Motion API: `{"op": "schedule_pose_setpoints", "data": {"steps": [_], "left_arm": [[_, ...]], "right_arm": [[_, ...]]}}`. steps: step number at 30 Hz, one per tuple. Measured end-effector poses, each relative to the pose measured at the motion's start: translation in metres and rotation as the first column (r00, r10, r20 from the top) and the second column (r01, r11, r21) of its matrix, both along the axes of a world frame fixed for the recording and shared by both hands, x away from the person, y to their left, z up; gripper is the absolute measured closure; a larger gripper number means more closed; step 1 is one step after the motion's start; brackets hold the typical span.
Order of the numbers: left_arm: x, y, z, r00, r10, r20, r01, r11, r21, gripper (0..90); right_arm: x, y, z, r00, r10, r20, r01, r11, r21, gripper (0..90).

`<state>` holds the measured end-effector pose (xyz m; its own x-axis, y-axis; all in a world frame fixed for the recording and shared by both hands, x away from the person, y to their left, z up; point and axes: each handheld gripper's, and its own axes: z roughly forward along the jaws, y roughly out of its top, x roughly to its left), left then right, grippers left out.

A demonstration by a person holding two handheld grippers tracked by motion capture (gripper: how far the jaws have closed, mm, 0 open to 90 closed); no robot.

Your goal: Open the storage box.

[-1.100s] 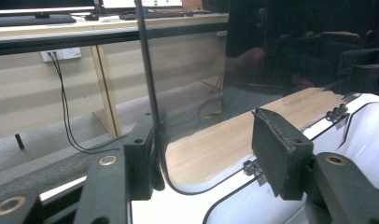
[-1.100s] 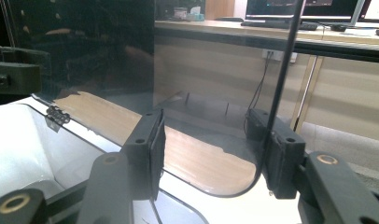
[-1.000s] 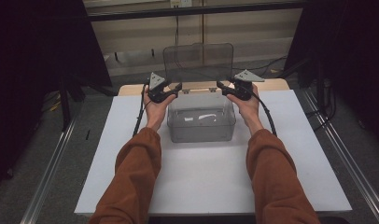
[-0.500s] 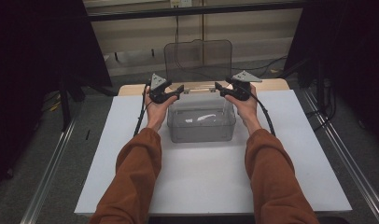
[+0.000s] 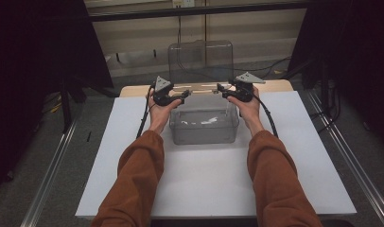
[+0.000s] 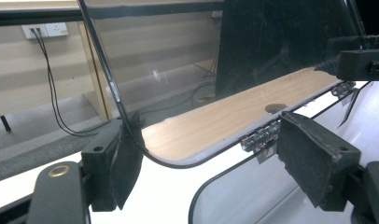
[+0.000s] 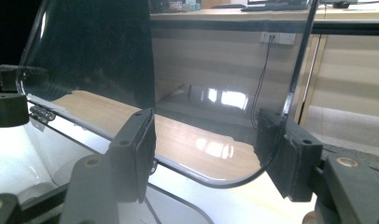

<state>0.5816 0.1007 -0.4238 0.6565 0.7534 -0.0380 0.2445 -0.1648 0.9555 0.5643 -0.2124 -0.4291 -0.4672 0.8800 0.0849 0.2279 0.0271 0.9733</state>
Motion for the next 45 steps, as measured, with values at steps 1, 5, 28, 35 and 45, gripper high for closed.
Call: {"op": "schedule_pose_setpoints", "data": {"steps": [1,5,28,35,45], "left_arm": [[0.0001,-0.0002,-0.0005,1.0000,0.001,0.001,-0.001,1.0000,-0.003,22.8],[0.0007,0.0008,-0.0023,0.9999,-0.011,-0.011,0.011,0.9999,0.006,21.9],[0.0008,0.0000,-0.0080,0.9976,-0.016,-0.068,0.016,0.9999,-0.002,18.1],[0.0010,0.0005,-0.0093,0.9968,-0.023,-0.076,0.023,0.9997,0.002,19.0],[0.0004,0.0003,-0.0089,0.9963,-0.020,-0.084,0.020,0.9998,0.002,20.2]], "right_arm": [[0.0003,0.0001,-0.0004,1.0000,0.000,-0.003,0.000,1.000,0.005,37.8],[0.0011,0.0004,-0.0017,0.9999,-0.001,-0.012,0.001,1.000,0.023,36.7],[0.0039,0.0015,-0.0082,0.9978,-0.047,-0.048,0.051,0.994,0.097,31.1],[0.0040,0.0013,-0.0092,0.9969,-0.056,-0.055,0.062,0.992,0.110,30.2],[0.0030,0.0021,-0.0098,0.9964,-0.067,-0.051,0.073,0.991,0.109,29.6]]}}
